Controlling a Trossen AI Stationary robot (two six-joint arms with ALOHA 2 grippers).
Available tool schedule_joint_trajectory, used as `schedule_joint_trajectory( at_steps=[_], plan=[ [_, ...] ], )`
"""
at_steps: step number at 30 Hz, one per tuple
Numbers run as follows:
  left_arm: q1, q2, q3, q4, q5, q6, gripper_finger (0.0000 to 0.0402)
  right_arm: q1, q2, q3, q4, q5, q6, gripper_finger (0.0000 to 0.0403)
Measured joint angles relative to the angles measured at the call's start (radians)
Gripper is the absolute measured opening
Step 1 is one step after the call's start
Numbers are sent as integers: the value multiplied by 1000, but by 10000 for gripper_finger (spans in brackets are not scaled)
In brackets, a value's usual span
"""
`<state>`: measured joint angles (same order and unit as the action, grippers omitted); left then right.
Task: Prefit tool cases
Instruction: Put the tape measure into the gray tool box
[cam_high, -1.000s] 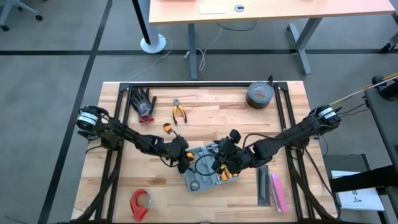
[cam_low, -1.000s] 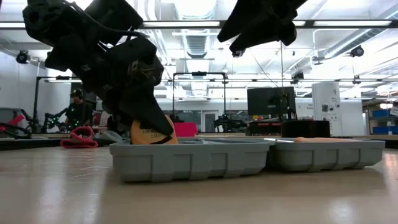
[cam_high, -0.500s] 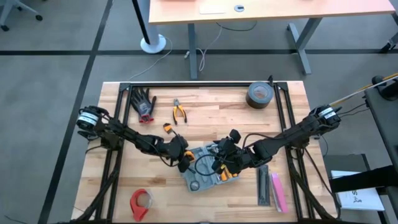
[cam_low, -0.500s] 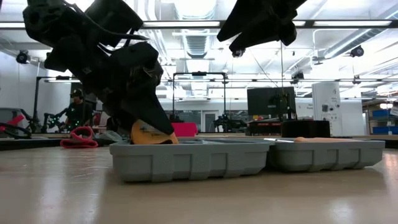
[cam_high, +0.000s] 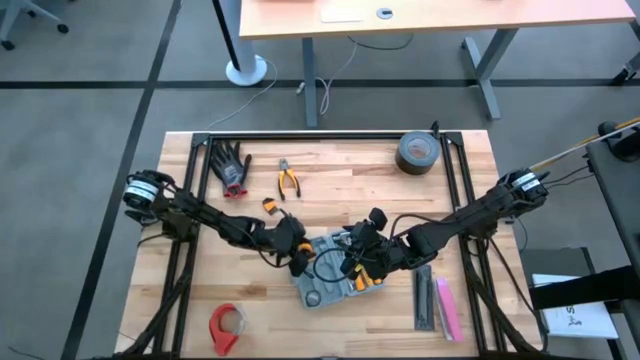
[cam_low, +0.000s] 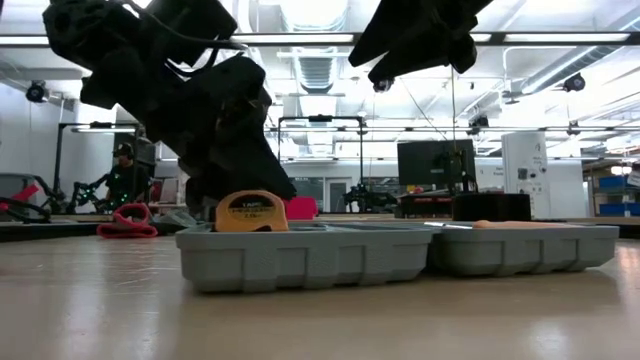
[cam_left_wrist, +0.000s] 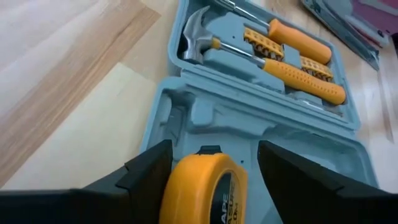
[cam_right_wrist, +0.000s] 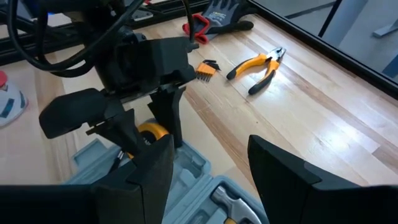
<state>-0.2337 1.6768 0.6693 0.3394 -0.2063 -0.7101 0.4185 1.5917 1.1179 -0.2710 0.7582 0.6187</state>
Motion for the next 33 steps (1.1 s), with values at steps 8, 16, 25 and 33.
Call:
schedule_joint_trajectory(
  at_steps=[8,16,25,33],
  plan=[
    [-2,15,-4,-9,7,-5,228,0,0,0,6,0,1,186],
    [3,9,-1,-67,-39,34,212,0,0,0,8,0,-1,186],
    [3,-7,-2,-79,-125,130,213,0,0,0,11,0,-1,186],
    [3,-16,1,-97,-91,154,222,-2,0,0,18,-2,-7,186]
  ],
)
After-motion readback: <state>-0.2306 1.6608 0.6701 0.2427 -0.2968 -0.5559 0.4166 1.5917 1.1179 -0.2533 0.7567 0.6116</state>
